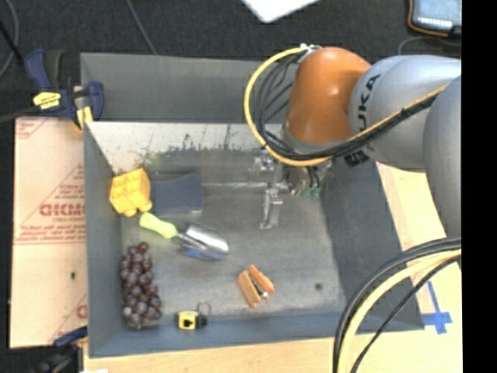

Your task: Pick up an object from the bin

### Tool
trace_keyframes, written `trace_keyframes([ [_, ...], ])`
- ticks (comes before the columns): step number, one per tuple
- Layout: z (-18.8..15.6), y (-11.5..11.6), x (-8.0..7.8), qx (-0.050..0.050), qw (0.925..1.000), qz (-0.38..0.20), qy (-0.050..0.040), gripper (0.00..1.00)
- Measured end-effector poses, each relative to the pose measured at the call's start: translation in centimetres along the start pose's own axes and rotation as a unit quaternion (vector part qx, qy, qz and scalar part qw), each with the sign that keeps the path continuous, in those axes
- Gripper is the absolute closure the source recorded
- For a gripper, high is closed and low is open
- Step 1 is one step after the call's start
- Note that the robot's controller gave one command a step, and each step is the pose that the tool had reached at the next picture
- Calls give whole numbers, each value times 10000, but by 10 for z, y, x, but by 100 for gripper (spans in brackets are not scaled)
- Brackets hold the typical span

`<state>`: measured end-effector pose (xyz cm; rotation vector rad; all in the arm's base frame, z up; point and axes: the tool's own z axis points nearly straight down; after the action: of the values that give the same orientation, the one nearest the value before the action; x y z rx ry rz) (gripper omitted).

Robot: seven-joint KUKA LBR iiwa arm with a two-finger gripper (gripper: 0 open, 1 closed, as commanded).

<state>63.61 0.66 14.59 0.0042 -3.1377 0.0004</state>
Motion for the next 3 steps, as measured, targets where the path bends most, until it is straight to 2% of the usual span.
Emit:
trace_keyframes([
  [1,-5,0,-2,-1,10000,0,-41,0],
  [2,34,62,4,4,9992,-392,-38,0],
  [3,40,96,62,-7,9999,-130,-46,0],
])
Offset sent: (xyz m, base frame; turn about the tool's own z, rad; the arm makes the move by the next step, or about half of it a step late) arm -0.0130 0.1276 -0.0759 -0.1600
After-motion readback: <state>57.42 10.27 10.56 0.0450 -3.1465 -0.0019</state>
